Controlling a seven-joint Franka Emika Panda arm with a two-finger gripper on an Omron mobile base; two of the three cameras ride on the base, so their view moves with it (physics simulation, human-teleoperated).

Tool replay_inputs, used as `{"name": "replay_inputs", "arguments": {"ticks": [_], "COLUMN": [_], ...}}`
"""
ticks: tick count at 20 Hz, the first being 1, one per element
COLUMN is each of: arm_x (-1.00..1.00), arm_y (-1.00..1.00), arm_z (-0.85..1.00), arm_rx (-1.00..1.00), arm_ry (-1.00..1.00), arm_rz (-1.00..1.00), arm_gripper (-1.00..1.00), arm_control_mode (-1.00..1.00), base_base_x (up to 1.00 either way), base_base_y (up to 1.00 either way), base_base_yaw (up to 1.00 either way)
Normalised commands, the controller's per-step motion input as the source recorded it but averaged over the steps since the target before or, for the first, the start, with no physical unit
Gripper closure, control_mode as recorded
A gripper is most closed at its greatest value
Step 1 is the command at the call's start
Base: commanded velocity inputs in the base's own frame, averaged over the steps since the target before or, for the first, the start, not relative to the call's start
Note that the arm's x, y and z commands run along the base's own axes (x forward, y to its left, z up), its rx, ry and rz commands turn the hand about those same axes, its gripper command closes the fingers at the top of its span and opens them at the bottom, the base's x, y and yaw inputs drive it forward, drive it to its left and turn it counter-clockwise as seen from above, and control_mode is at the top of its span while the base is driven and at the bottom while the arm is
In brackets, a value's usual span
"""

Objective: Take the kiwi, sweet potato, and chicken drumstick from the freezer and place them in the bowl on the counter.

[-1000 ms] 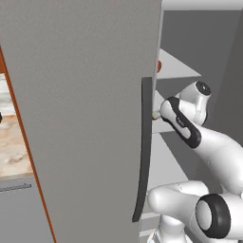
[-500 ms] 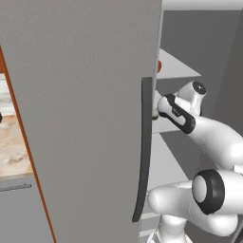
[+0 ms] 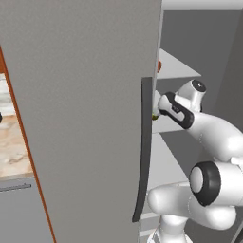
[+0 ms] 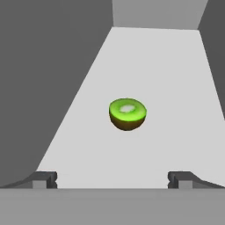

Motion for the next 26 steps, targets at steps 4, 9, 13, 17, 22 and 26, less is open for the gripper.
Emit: {"name": "replay_inputs", "arguments": {"ticks": [4,9,13,17,22,26], "arm_x": [0.22,0.17,0.13,0.16,0.18,0.27], "arm_y": [0.00,0.00,0.00,0.02,0.04,0.02], "arm_z": [-0.18,-0.24,-0.23,-0.18,-0.11,-0.03], "arm_rx": [0.00,0.00,0.00,0.00,0.00,0.00], "arm_ry": [0.05,0.00,0.00,0.00,0.00,0.00], "arm_rz": [0.00,0.00,0.00,0.00,0.00,0.00], "arm_gripper": [-1.00,-1.00,-1.00,-1.00,-1.00,-1.00], "arm_control_mode": [-1.00,-1.00,-1.00,-1.00,-1.00,-1.00], "base_base_x": [0.00,0.00,0.00,0.00,0.00,0.00], "base_base_y": [0.00,0.00,0.00,0.00,0.00,0.00], "base_base_yaw": [0.00,0.00,0.00,0.00,0.00,0.00]}}
